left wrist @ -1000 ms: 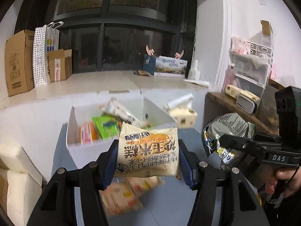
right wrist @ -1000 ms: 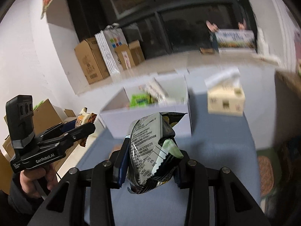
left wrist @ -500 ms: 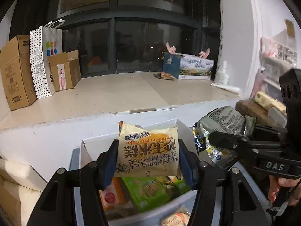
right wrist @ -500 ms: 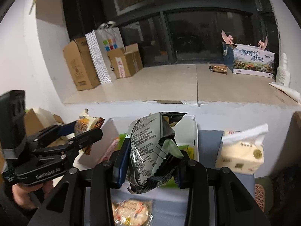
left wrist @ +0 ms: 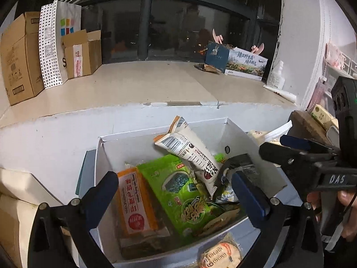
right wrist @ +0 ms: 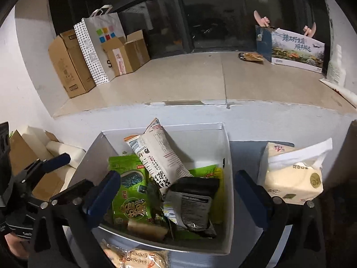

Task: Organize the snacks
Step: 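Carry both packs into the white box and open both tools, then grasp the round bread bun with the right tool, then grasp the second bread bun with the left tool while the right tool holds its bun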

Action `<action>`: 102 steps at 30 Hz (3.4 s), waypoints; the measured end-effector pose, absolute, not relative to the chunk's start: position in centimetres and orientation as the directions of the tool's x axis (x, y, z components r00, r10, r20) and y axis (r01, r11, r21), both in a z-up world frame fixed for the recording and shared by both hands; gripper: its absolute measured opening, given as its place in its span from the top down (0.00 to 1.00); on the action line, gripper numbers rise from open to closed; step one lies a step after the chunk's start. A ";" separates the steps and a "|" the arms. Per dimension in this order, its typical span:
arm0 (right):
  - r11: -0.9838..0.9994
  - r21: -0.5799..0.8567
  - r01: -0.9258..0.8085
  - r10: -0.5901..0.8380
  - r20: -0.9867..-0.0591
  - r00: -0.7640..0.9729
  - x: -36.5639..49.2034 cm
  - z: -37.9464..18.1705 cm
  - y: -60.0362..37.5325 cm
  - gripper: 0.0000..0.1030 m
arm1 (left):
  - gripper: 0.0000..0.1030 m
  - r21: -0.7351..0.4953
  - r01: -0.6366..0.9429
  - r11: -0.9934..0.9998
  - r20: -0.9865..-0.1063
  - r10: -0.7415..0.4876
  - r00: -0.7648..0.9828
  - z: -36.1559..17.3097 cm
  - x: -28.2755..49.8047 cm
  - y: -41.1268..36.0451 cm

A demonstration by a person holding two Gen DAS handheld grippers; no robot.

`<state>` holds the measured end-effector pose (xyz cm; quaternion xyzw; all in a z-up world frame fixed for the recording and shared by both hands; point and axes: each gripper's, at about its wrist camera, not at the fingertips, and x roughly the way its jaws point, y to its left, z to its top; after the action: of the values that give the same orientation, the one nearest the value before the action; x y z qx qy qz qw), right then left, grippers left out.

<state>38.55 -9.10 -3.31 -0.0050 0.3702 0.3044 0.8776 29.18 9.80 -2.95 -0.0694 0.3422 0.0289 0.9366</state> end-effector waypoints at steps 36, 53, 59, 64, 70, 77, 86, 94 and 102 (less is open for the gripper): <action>0.747 0.286 -0.601 0.645 -0.531 0.549 16.4 -9.3 -24.7 0.00 | 0.00 -0.204 0.018 0.979 -0.516 -0.123 0.848 -4.0 3.4 0.7; 0.748 0.217 -0.627 0.561 -0.712 0.423 24.3 -14.5 -10.5 0.00 | 0.00 -0.235 -0.032 0.971 -0.562 -0.109 0.820 -7.0 2.3 2.8; 0.777 0.183 -0.603 0.491 -0.775 0.397 27.3 -17.5 -6.9 0.00 | 0.00 -0.254 -0.042 0.966 -0.563 -0.112 0.819 -7.4 2.2 3.5; 0.793 0.127 -0.596 0.424 -0.817 0.390 27.6 -18.7 -5.9 0.00 | 0.00 -0.268 -0.055 0.962 -0.566 -0.111 0.817 -7.7 2.2 3.9; 0.777 0.078 -0.625 0.409 -0.817 0.406 26.6 -18.3 -6.1 0.22 | 0.00 -0.265 -0.061 0.962 -0.574 -0.107 0.812 -7.9 2.4 4.1; 0.780 0.134 -0.612 0.476 -0.761 0.440 25.2 -15.8 -9.0 0.23 | 0.00 -0.242 -0.064 0.968 -0.597 -0.096 0.796 -8.5 3.3 3.8; 0.795 0.152 -0.587 0.520 -0.670 0.530 20.2 -10.7 -16.0 0.22 | 0.00 -0.183 -0.068 0.981 -0.705 -0.082 0.705 -11.8 9.6 3.3; 0.829 0.194 -0.525 0.519 -0.618 0.590 18.1 -9.2 -21.5 0.22 | 0.00 -0.058 -0.110 0.992 -0.788 0.023 0.616 -15.7 16.7 2.4; 0.831 0.245 -0.499 0.536 -0.590 0.603 17.4 -9.5 -23.9 0.22 | 0.00 -0.005 -0.176 0.984 -0.844 0.090 0.529 -19.1 18.9 2.3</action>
<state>17.43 -23.90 -9.46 0.0277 0.3388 0.2892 0.8949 18.94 2.32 -19.10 -0.0447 0.4791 0.0762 0.8733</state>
